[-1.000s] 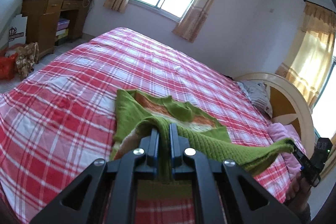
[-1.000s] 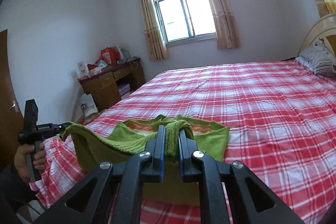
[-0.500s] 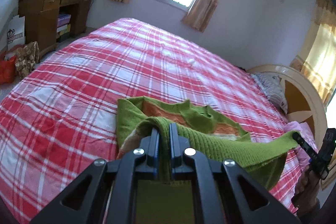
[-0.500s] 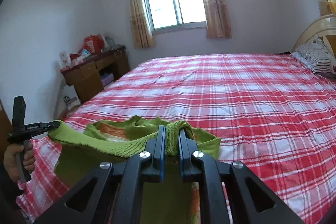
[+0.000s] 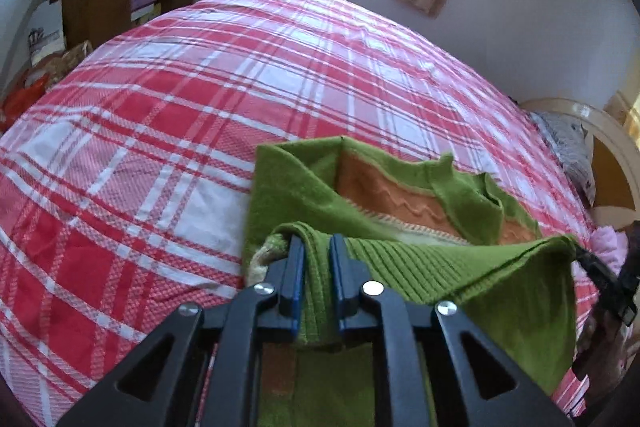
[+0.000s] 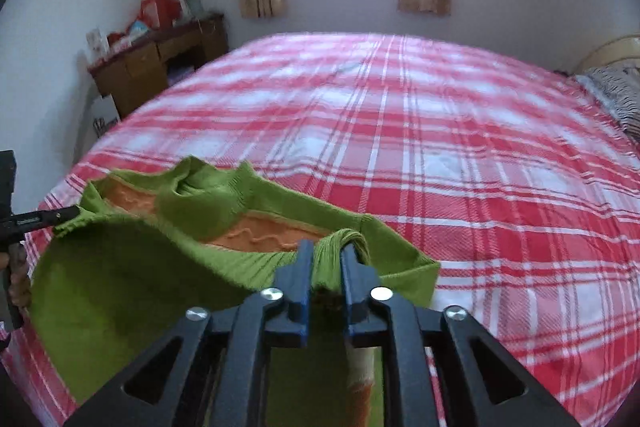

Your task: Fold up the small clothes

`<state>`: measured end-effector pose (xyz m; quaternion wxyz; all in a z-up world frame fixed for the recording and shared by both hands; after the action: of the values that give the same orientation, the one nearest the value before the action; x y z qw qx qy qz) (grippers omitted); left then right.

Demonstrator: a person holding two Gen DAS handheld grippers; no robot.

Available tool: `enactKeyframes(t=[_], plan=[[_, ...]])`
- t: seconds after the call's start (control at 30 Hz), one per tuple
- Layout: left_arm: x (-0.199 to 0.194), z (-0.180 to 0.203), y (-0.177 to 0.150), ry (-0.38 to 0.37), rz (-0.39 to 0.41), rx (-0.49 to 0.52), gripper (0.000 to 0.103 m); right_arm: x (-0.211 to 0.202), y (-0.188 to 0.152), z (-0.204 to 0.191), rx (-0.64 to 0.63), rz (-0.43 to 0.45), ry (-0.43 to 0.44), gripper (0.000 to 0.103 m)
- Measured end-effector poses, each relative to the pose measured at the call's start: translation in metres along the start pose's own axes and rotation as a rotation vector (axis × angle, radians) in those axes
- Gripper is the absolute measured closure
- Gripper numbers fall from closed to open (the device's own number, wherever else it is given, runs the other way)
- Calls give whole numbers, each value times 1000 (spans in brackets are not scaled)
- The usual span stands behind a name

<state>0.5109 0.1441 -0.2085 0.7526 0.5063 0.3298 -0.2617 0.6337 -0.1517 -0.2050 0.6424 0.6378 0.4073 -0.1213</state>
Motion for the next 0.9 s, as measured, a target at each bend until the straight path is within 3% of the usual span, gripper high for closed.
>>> enactKeyframes(t=[0.03, 0.07, 0.1, 0.13, 0.2, 0.23, 0.47, 0.6, 0.67, 0.73, 0.87, 0.9], plan=[[-3, 0, 0, -9, -5, -12, 83, 2, 1, 2, 6, -9, -7, 72], [-7, 0, -1, -14, -5, -16, 78, -1, 2, 8, 11, 0, -27, 55], [-11, 0, -1, -9, 3, -15, 70, -9, 4, 13, 12, 32, -44, 44], [-15, -2, 0, 12, 17, -12, 64, -19, 4, 19, 15, 66, -56, 43], [-23, -10, 2, 70, 55, -10, 30, -31, 0, 32, 37, 86, -79, 43], [-29, -19, 4, 116, 85, -19, 25, -37, -4, 41, 63, 89, -76, 43], [-34, -29, -7, 136, 85, -16, 23, -46, -37, 51, 109, 40, -7, 43], [-36, -7, -9, 170, 113, 93, 23, -38, -37, 27, 53, 18, 57, 43], [-34, 7, -8, 189, 121, 160, 23, -32, -36, 16, 35, 7, 72, 51], [-28, 13, -6, 214, 122, 192, 23, -14, -39, 9, 34, -61, 67, 60], [-10, 12, -10, 242, 79, 209, 23, 7, -46, 5, 24, -114, 38, 99], [-7, 10, -9, 257, 79, 209, 23, 4, -45, 5, 17, -97, 26, 100]])
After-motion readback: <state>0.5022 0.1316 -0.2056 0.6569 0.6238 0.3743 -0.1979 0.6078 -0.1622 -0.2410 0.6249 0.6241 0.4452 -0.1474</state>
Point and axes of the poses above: each gripper's, at about its wrist camera, not at the fingertips, and x roughly the way its jaws point, z to its right, y to its top, the point moved 8 cm from there along x, roughly the way its jaws point, and after that the axes turned 6 degrees about y, right-handed, at the moved point
